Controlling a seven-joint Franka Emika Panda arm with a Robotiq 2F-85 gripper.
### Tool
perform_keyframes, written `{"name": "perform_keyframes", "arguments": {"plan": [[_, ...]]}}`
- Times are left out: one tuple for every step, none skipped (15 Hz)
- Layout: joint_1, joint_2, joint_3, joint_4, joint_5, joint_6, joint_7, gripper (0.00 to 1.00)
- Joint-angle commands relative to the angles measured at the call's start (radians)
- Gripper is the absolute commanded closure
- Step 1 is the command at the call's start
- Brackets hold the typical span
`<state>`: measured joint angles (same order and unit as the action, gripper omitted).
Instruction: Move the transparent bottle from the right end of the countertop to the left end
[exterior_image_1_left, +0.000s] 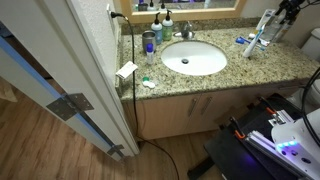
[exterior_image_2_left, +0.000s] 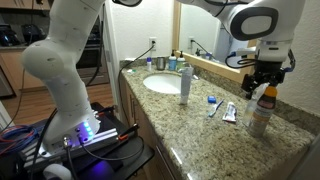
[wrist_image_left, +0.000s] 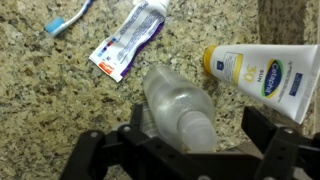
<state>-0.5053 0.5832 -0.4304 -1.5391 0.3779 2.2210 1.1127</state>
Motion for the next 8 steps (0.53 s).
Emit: {"name": "perform_keyframes", "arguments": {"plan": [[-0.02, 0.047, 0.011, 0.028, -0.021, -0.008, 0.038, 0.0], [-0.023, 0.052, 0.015, 0.027, -0.018, -0.006, 0.039, 0.0], [-0.018, 0.029, 0.018, 0.009, -0.019, -0.002, 0.029, 0.0], [-0.019, 0.037, 0.018, 0.009, -0.019, -0.002, 0.031, 0.0], [-0.019, 0.042, 0.018, 0.01, -0.019, -0.002, 0.032, 0.0], [-0.021, 0.041, 0.02, 0.011, -0.019, -0.009, 0.025, 0.25], [-0.021, 0.04, 0.021, 0.011, -0.018, -0.006, 0.024, 0.26], [-0.021, 0.039, 0.021, 0.01, -0.018, -0.006, 0.023, 0.33]]}}
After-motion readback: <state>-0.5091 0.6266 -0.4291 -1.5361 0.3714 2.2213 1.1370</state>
